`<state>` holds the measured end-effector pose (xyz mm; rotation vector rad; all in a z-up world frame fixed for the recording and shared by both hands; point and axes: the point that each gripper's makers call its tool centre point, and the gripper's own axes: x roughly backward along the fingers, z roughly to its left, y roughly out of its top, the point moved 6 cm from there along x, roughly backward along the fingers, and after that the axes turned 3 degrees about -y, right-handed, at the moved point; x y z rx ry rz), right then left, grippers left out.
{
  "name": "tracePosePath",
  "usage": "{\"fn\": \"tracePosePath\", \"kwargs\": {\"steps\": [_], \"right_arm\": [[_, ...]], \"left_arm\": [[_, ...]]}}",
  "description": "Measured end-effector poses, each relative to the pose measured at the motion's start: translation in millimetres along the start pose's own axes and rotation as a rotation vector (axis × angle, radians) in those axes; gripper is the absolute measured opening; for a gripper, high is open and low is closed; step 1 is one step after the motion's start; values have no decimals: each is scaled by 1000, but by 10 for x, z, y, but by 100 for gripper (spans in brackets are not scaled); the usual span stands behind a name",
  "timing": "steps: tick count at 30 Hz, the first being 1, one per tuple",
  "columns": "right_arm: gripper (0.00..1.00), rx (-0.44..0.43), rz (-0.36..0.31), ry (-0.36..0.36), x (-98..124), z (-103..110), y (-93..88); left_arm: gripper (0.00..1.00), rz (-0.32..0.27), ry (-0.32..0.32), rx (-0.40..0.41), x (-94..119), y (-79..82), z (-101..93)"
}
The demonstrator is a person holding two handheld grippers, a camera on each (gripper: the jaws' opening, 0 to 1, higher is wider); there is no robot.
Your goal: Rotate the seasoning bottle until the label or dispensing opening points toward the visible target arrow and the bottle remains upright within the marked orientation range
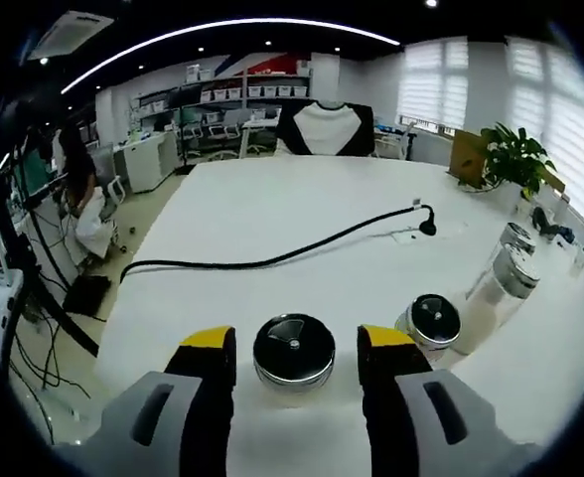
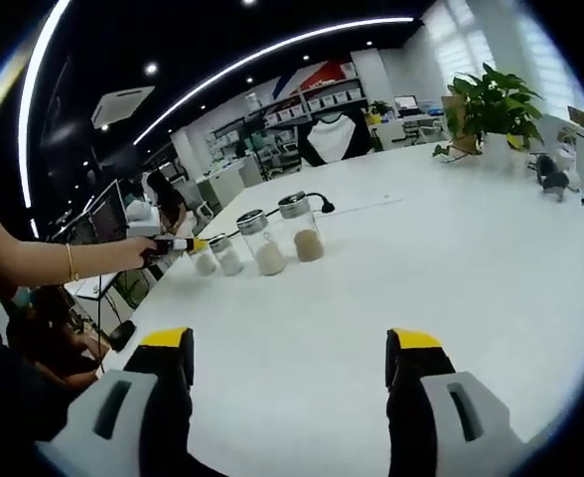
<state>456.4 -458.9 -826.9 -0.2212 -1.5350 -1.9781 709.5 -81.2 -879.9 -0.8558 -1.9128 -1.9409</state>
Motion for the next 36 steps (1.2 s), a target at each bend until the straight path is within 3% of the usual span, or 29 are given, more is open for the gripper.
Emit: {"fn": "tracePosePath", "kwargs": {"steps": [4,5,6,7,14,26,29,32,36], "right_arm": [[78,4,-4,-3,7,27,-13],[78,5,-5,-3,9,31,-10],[77,5,-6,-3,10,34,-7],[77,4,-7,-5,11,34,-4],[74,-29,-27,-24,24,6,8],[72,-33,-54,-25,24,13,61],[72,-27,-54,-14,16,26,60],[72,-36,-61,-3,7,39,65],[71,-28,-52,21,-18,64,50]], "left_arm": [[43,18,23,8,-25,-81,34],[41,9,36,34,-11,-85,47],[39,-51,53,93,-13,-42,67],[37,-72,37,120,-15,-26,63],[37,-80,25,162,-46,-15,73],[36,-41,-9,64,31,-96,7],[36,-42,-21,47,113,-169,-56],[35,-49,-24,-32,217,-232,-114],[35,-36,-78,-56,352,-323,-191]]}}
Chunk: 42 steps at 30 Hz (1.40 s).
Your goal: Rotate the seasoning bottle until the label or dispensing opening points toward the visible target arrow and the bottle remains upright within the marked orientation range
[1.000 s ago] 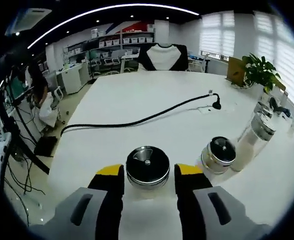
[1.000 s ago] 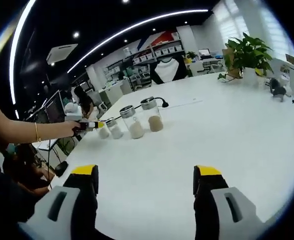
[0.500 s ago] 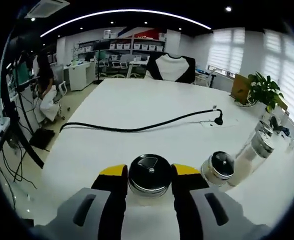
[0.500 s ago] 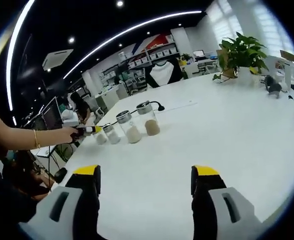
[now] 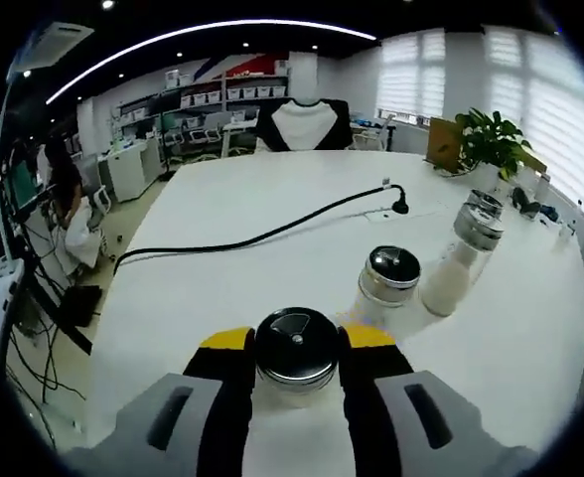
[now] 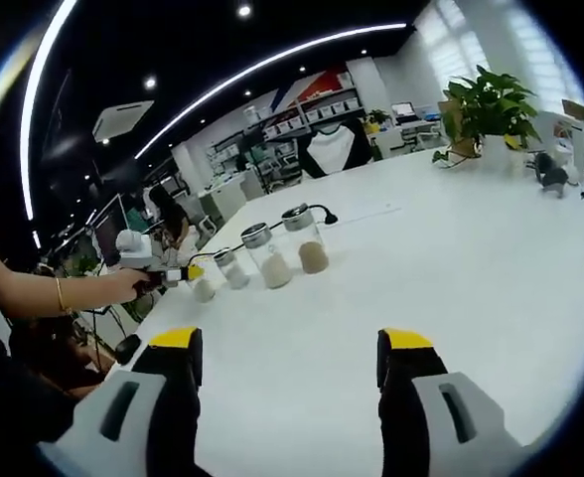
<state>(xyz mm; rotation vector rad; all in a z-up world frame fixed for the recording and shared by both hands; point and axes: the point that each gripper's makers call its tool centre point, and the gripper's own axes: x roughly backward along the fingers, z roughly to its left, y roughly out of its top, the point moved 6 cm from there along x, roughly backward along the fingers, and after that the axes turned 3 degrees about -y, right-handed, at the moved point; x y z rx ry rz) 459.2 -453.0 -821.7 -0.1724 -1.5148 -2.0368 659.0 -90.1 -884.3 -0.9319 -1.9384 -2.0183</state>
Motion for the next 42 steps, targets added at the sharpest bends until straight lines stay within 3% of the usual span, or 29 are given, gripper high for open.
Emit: {"fn": "tracePosePath", "kwargs": {"steps": [7,15,21,22,27,32,35,38,42], "right_arm": [[71,27,24,45,-42,63,-22],[71,53,38,106,-107,185,-47],[67,72,58,193,-148,342,-77],[63,74,58,198,-149,354,-76],[65,95,54,209,-155,416,-61],[63,100,68,233,-151,459,-89],[63,112,81,242,-147,472,-113],[63,112,83,244,-133,472,-122],[63,107,85,240,-112,461,-135]], "left_arm": [[35,4,-60,-24,236,-162,-144],[35,32,-198,-110,548,-398,-382],[35,61,-345,-208,784,-572,-611],[35,56,-347,-209,792,-577,-617],[35,69,-505,-317,963,-705,-815],[35,142,-672,-459,1085,-809,-932],[35,225,-768,-563,1186,-872,-977],[35,267,-825,-632,1210,-873,-1000],[36,334,-852,-694,1242,-851,-979]]}}
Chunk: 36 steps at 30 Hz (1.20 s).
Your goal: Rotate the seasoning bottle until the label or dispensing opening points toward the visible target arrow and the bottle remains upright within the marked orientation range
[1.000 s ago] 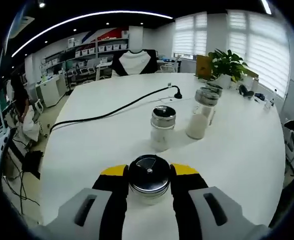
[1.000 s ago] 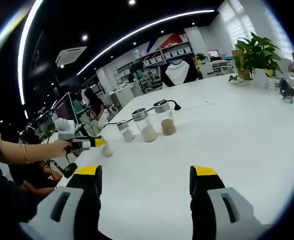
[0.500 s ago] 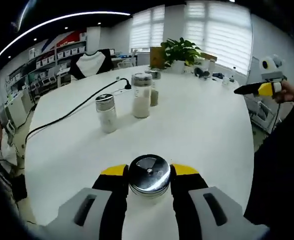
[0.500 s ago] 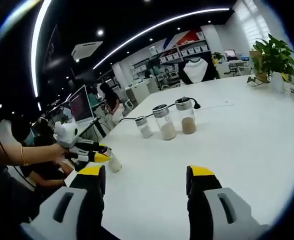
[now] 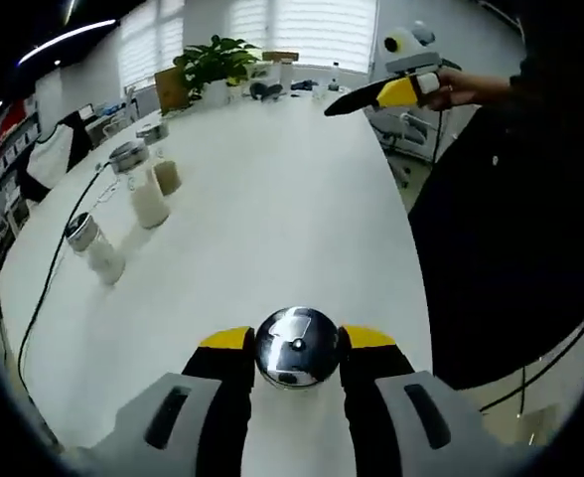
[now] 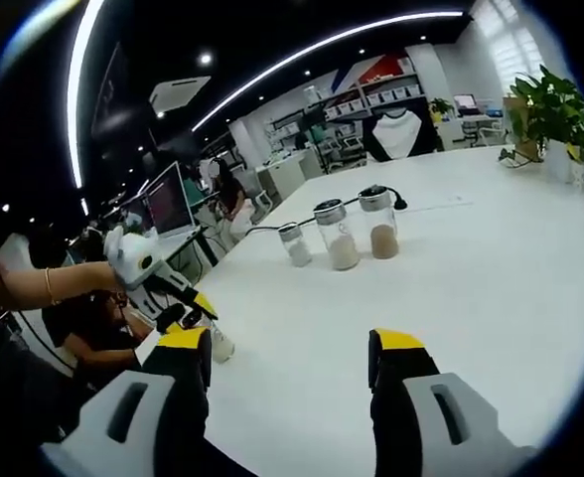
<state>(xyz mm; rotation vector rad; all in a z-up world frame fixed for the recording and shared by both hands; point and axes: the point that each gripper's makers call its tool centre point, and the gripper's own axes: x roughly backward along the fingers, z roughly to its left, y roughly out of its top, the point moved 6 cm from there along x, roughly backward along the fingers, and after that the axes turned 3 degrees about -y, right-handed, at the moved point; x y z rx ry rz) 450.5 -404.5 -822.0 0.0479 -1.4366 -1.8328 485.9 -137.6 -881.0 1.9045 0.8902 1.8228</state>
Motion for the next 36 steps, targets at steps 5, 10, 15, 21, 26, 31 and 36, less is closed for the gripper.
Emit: {"fn": "tracePosePath", "kwargs": {"steps": [5,10,15,21,26,31,36], "right_arm": [[63,0,2,-11,33,-9,1],[63,5,-11,-19,83,-21,36],[63,36,-23,-55,130,-45,75],[63,46,-18,-56,106,-67,82],[63,45,-21,-53,94,-55,102],[63,91,-3,-58,76,-55,95],[63,90,-3,-54,71,-66,104]], "left_arm": [[36,81,47,-54,-1,29,-47],[43,22,160,59,36,72,-74],[45,23,314,219,139,34,-126],[45,-183,458,535,183,50,-246],[41,-199,620,624,197,-20,-300],[41,-121,653,591,115,-29,-373],[40,-163,667,638,39,12,-388]]}}
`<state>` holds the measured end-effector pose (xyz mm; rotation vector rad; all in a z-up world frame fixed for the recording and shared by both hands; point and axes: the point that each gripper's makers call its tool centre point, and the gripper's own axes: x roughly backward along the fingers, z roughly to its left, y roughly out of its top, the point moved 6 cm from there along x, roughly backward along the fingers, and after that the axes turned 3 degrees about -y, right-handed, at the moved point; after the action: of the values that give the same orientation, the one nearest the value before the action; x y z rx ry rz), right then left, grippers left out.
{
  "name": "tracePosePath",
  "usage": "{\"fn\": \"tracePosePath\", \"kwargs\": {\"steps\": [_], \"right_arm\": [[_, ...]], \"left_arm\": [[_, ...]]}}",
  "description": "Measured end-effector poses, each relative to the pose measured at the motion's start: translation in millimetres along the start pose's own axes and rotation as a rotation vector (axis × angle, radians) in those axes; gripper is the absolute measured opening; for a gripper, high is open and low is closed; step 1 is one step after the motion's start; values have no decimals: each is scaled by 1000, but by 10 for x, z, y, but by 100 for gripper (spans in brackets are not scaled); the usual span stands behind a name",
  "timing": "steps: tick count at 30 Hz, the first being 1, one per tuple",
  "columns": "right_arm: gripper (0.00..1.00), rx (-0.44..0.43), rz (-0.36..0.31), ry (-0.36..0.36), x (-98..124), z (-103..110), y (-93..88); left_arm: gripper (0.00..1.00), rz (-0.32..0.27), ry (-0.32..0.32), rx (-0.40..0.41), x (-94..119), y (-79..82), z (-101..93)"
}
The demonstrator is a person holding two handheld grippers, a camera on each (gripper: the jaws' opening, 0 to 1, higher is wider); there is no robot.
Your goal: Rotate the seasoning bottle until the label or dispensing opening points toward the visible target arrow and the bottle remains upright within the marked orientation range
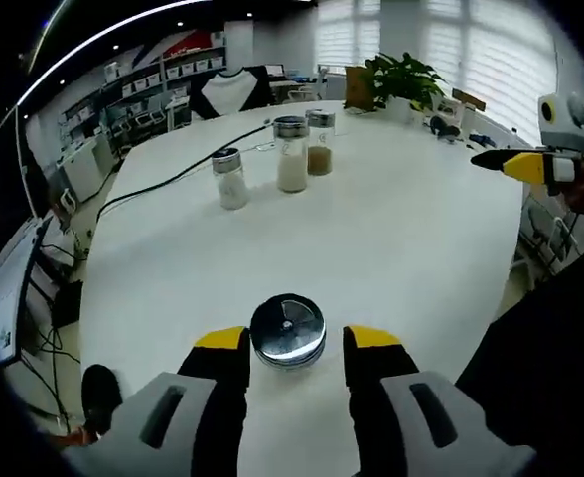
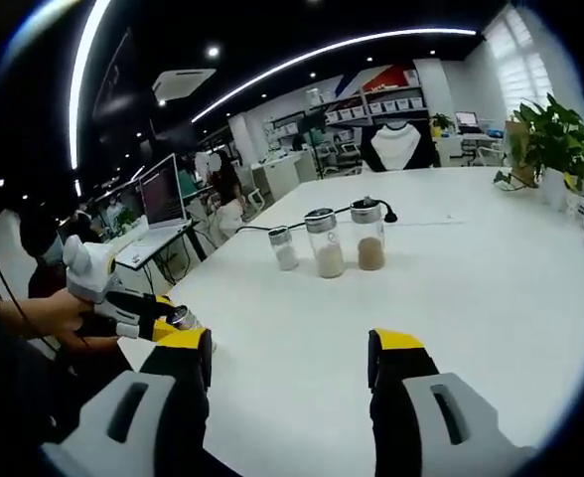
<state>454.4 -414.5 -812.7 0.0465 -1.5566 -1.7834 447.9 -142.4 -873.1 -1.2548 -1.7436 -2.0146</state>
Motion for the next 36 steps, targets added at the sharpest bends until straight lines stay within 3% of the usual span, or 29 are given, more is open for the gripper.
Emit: {"fn": "tracePosePath", "kwargs": {"steps": [5,15,24,29,36], "right_arm": [[63,-8,-2,-9,12,-38,-2],[63,-32,-4,-39,110,-151,-42],[63,-43,-27,-69,157,-231,-4],[63,-46,-22,-69,161,-254,-27],[63,-44,-11,-46,114,-243,-24]], "left_arm": [[39,-20,-17,37,-64,58,-21],[40,-5,-127,-82,-328,227,-217],[40,20,-198,-143,-454,224,-466],[39,58,-185,-197,-443,138,-484],[41,63,-151,-142,-334,29,-347]]}}
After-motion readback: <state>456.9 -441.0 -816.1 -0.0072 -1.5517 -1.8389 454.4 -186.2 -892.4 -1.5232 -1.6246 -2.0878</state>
